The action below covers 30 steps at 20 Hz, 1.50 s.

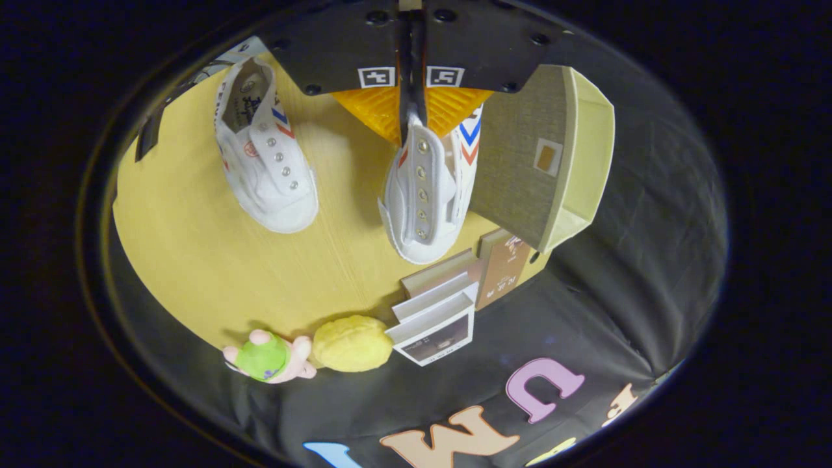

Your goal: Open the storage box then place both shoes into the box .Put the left shoe in first, then the right shoe, with the right side of both shoes facing outward in a uniform manner.

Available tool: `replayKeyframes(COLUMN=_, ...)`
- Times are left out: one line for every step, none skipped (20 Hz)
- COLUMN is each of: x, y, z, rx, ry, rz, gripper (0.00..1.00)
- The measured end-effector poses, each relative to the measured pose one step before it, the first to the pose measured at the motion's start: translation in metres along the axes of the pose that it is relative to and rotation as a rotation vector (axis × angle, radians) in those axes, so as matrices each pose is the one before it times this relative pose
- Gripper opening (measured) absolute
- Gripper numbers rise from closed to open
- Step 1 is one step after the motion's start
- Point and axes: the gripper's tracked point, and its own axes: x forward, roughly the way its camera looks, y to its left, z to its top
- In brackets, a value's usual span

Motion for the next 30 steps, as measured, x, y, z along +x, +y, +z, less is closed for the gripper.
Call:
replayKeyframes(x=-0.00395, y=0.00299, z=0.00464, rx=-0.00181, ry=-0.00166, rz=-0.00199, gripper=0.04)
replayKeyframes(x=-0.00443, y=0.00333, z=0.0051, rx=0.00109, ry=-0.00523, rz=-0.00226, gripper=0.04)
replayKeyframes(x=-0.00447, y=0.00328, z=0.00427, rx=0.00031, ry=-0.00623, rz=-0.00194, gripper=0.04)
replayKeyframes(x=-0.00429, y=0.00346, z=0.00491, rx=0.00243, ry=-0.00233, rz=-0.00065, gripper=0.04)
replayKeyframes(x=-0.00418, y=0.00453, z=0.00352, rx=0.00294, ry=-0.00503, rz=0.00182, gripper=0.04)
replayKeyframes(x=-0.00409, y=0.00471, z=0.00458, rx=0.00626, ry=-0.00466, rz=0.00298, gripper=0.04)
replayKeyframes(x=-0.00432, y=0.00464, z=0.00353, rx=0.00309, ry=-0.00198, rz=0.00402, gripper=0.04)
replayKeyframes(x=-0.0024, y=0.00482, z=0.00463, rx=0.00244, ry=-0.00841, rz=0.00316, gripper=0.04)
replayKeyframes(x=-0.00294, y=0.0047, z=0.00243, rx=-0.00191, ry=-0.00133, rz=0.00194, gripper=0.04)
replayKeyframes(x=-0.00212, y=0.00562, z=0.00371, rx=-0.00353, ry=-0.00452, rz=0.0028, gripper=0.04)
replayKeyframes(x=-0.0036, y=0.00552, z=0.00215, rx=-0.00516, ry=-0.00265, rz=0.0023, gripper=0.04)
replayKeyframes(x=-0.00186, y=0.00532, z=0.00182, rx=-0.00697, ry=0.00027, rz=0.00292, gripper=0.04)
replayKeyframes(x=-0.00188, y=0.00737, z=0.00183, rx=-0.00502, ry=-0.00231, rz=0.00509, gripper=0.04)
replayKeyframes(x=-0.00083, y=0.00568, z=0.00122, rx=-0.0063, ry=0.00078, rz=0.00604, gripper=0.04)
replayKeyframes(x=-0.00062, y=0.00728, z=0.00067, rx=-0.00235, ry=-0.00113, rz=0.00677, gripper=0.04)
replayKeyframes(x=0.00025, y=0.00674, z=-0.00027, rx=-0.0041, ry=0.00046, rz=0.00699, gripper=0.04)
replayKeyframes(x=-0.00012, y=0.00719, z=-0.00016, rx=-0.00286, ry=-0.00034, rz=0.00638, gripper=0.04)
replayKeyframes(x=0.00063, y=0.00674, z=-0.001, rx=-0.00499, ry=0.00343, rz=0.0066, gripper=0.04)
replayKeyframes(x=0.00082, y=0.00639, z=-0.00092, rx=-0.00188, ry=0.00157, rz=0.0065, gripper=0.04)
replayKeyframes(x=0.0013, y=0.00698, z=-0.00302, rx=-0.00495, ry=0.00559, rz=0.00744, gripper=0.04)
replayKeyframes(x=0.00091, y=0.00739, z=-0.00226, rx=-0.00515, ry=0.00543, rz=0.00705, gripper=0.04)
replayKeyframes(x=0.00135, y=0.00611, z=-0.00123, rx=-0.00445, ry=0.00137, rz=0.00484, gripper=0.04)
replayKeyframes(x=0.0035, y=0.00562, z=-0.00128, rx=-0.00572, ry=0.00426, rz=0.00476, gripper=0.04)
replayKeyframes(x=0.0016, y=0.00717, z=-0.00204, rx=-0.00482, ry=0.00242, rz=0.00467, gripper=0.04)
replayKeyframes(x=0.00261, y=0.00588, z=-0.00253, rx=-0.00436, ry=0.0047, rz=0.00544, gripper=0.04)
replayKeyframes(x=0.00235, y=0.00701, z=-0.00189, rx=-0.00327, ry=0.00367, rz=0.00577, gripper=0.04)
replayKeyframes(x=0.00371, y=0.00702, z=-0.00152, rx=-0.00337, ry=0.00424, rz=0.00594, gripper=0.04)
replayKeyframes(x=0.0046, y=0.00638, z=-0.00306, rx=-0.00218, ry=0.00649, rz=0.00448, gripper=0.04)
replayKeyframes(x=0.00319, y=0.00651, z=-0.00397, rx=-0.00398, ry=0.00688, rz=0.00426, gripper=0.04)
replayKeyframes(x=0.00471, y=0.00675, z=-0.00307, rx=-0.00438, ry=0.00687, rz=0.00434, gripper=0.04)
